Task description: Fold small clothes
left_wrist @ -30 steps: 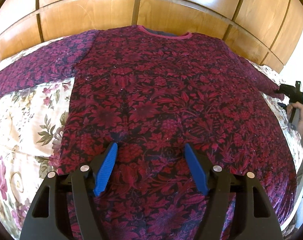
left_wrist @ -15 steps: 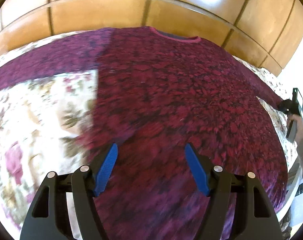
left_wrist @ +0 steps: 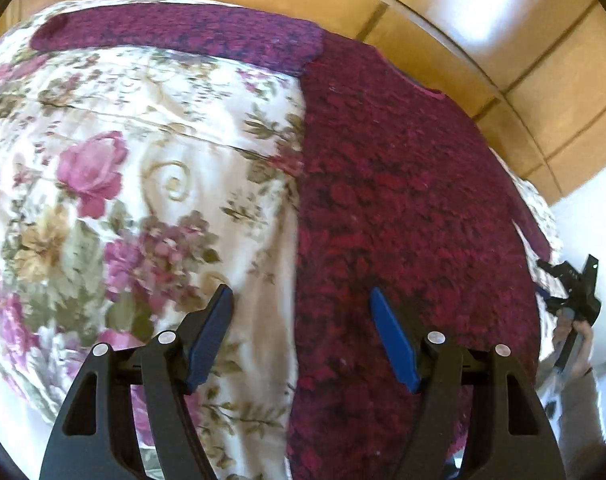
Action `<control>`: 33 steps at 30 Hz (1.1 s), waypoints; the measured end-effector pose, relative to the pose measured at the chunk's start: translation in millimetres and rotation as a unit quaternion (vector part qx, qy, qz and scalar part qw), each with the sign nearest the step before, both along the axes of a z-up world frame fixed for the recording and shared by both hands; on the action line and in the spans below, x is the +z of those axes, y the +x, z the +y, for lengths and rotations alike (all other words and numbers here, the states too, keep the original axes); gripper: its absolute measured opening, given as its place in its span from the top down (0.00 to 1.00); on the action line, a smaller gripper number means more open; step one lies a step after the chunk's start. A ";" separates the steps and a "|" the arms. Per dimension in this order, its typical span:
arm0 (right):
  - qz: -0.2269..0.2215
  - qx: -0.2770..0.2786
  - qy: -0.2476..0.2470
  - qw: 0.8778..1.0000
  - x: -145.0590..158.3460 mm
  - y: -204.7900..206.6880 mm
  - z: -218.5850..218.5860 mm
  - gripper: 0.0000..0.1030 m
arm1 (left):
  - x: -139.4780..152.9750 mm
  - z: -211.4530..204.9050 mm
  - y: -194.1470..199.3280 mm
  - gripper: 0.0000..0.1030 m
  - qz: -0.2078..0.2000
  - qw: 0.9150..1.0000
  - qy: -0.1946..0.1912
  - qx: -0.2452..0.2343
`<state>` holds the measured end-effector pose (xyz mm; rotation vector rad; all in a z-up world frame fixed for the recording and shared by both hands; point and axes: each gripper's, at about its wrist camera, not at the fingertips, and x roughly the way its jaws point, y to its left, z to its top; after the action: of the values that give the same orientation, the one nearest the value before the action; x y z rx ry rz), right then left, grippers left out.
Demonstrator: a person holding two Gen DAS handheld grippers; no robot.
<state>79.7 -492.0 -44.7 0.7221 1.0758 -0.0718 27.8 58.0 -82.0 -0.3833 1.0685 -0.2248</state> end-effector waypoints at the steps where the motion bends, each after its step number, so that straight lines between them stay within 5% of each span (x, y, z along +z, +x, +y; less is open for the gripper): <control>1: -0.002 0.018 0.011 1.000 0.5 -9.8 16.6 0.29 | -1.2 -1.4 -2.6 0.33 -0.001 1.000 -0.004 -0.005; 5: -0.006 0.070 0.019 0.997 3.7 -43.7 66.3 0.29 | -5.6 -5.7 -5.9 0.33 -0.013 1.000 -0.001 -0.021; 6: -0.004 0.079 0.009 0.997 5.1 -49.7 74.8 0.29 | -6.2 -7.4 -6.9 0.43 -0.021 0.999 0.002 -0.027; 7: 0.000 0.090 0.001 0.996 6.2 -55.0 83.0 0.34 | -7.4 -8.2 -7.2 0.58 -0.024 0.999 0.002 -0.034; 10: 0.012 0.121 -0.020 0.992 10.1 -64.8 103.7 0.60 | -7.5 -9.3 -4.5 0.80 -0.030 0.998 -0.007 -0.056; 11: 0.015 0.132 -0.018 0.991 10.7 -67.4 109.8 0.79 | -6.0 -10.8 -4.2 0.82 -0.035 0.997 -0.003 -0.063; 14: 0.014 0.147 -0.050 0.988 17.4 -73.3 124.3 0.85 | -0.8 -11.3 -4.4 0.86 -0.045 0.996 -0.003 -0.075; 24: 0.024 0.183 -0.054 0.981 16.9 -105.1 149.3 0.86 | 8.5 8.1 -17.9 0.81 -0.045 0.996 0.034 -0.074; 27: 0.014 0.157 -0.027 0.987 18.2 -99.0 137.6 0.75 | 23.8 10.3 -20.0 0.79 -0.062 0.996 0.040 -0.057; 29: 0.006 0.126 -0.032 0.992 21.3 -92.2 116.3 0.58 | 36.4 9.3 -17.9 0.79 -0.085 0.994 0.041 -0.050; 33: -0.003 0.048 -0.021 0.999 18.9 -72.7 75.3 0.51 | 55.1 -13.4 2.1 0.79 -0.118 0.991 0.035 -0.061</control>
<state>6.9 -416.7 -25.8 0.6312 1.0978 -0.0097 29.9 44.5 -27.0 -0.2223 0.8642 -0.3320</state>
